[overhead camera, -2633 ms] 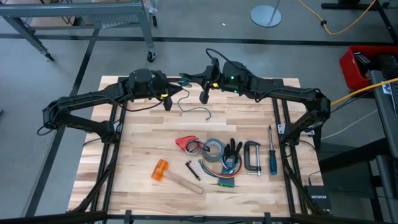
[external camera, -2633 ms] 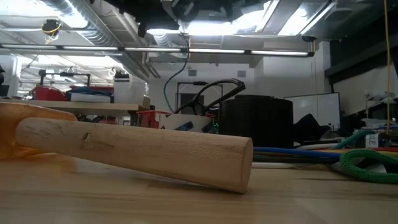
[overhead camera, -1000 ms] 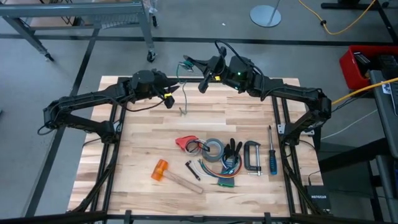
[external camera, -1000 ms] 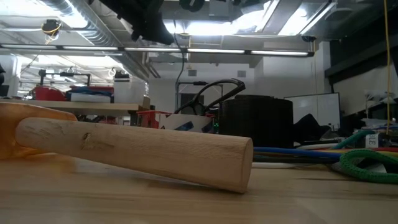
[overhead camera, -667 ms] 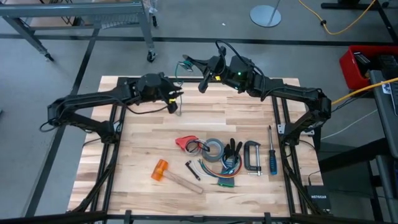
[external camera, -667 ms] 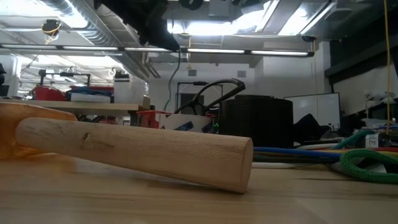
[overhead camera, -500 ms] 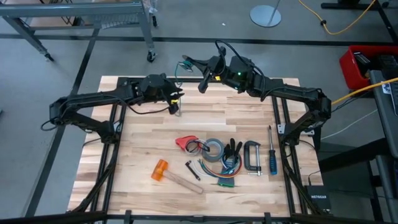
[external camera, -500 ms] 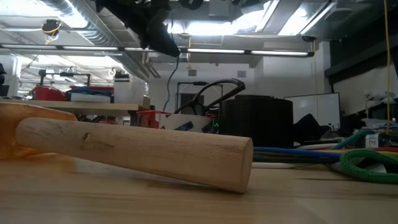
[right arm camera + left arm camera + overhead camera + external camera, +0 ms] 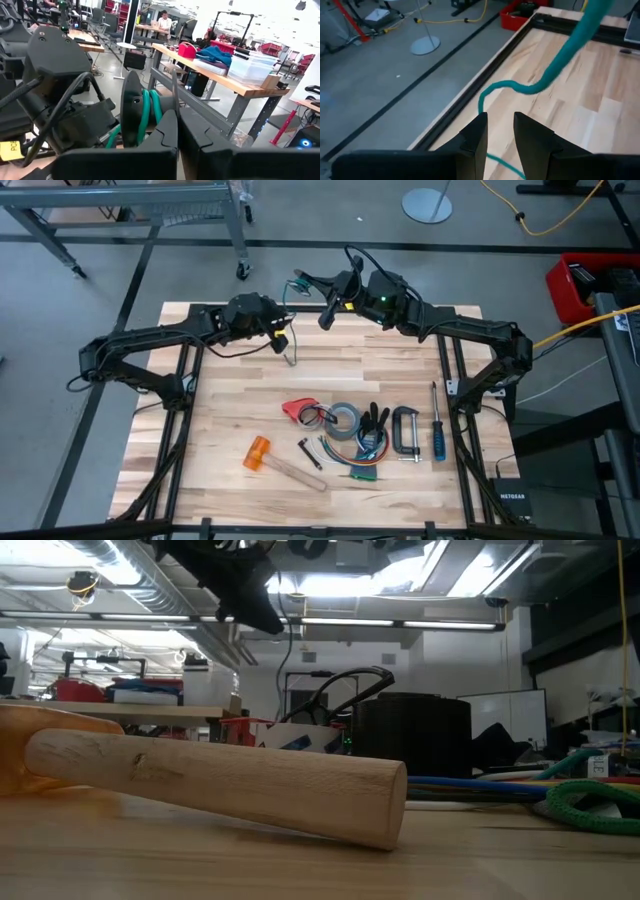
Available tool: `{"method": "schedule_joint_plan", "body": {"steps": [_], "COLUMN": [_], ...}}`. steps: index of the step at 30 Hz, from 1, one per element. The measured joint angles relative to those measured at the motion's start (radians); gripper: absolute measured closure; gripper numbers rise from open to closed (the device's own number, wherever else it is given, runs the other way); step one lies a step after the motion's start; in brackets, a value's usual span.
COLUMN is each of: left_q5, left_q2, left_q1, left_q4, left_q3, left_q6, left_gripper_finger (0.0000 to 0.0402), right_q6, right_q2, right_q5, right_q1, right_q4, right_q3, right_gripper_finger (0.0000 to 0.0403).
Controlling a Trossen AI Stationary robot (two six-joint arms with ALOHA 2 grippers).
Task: Coil cords
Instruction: Coil the green cable wire on the black spool
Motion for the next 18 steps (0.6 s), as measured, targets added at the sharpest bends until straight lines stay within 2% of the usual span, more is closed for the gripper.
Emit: {"method": "schedule_joint_plan", "body": {"steps": [7,13,18], "left_q5": [0.000,-0.001,-0.036], "left_q2": [0.000,0.000,0.000], "left_q1": [0.000,0.000,0.000], "left_q4": [0.093,0.149,0.165], "left_q3": [0.000,0.000,0.000], "left_q6": [0.019,0.034,0.039], "left_gripper_finger": [0.0315,0.0315,0.0315], "right_q6": [0.000,-0.004,-0.004], "right_q2": [0.000,0.000,0.000], "right_q5": [0.002,0.057,0.061], "right_q1": [0.000,0.000,0.000], "right_q4": [0.045,0.046,0.050], "right_q3": [0.000,0.000,0.000], "right_gripper_finger": [0.0402,0.0402,0.0402]}}
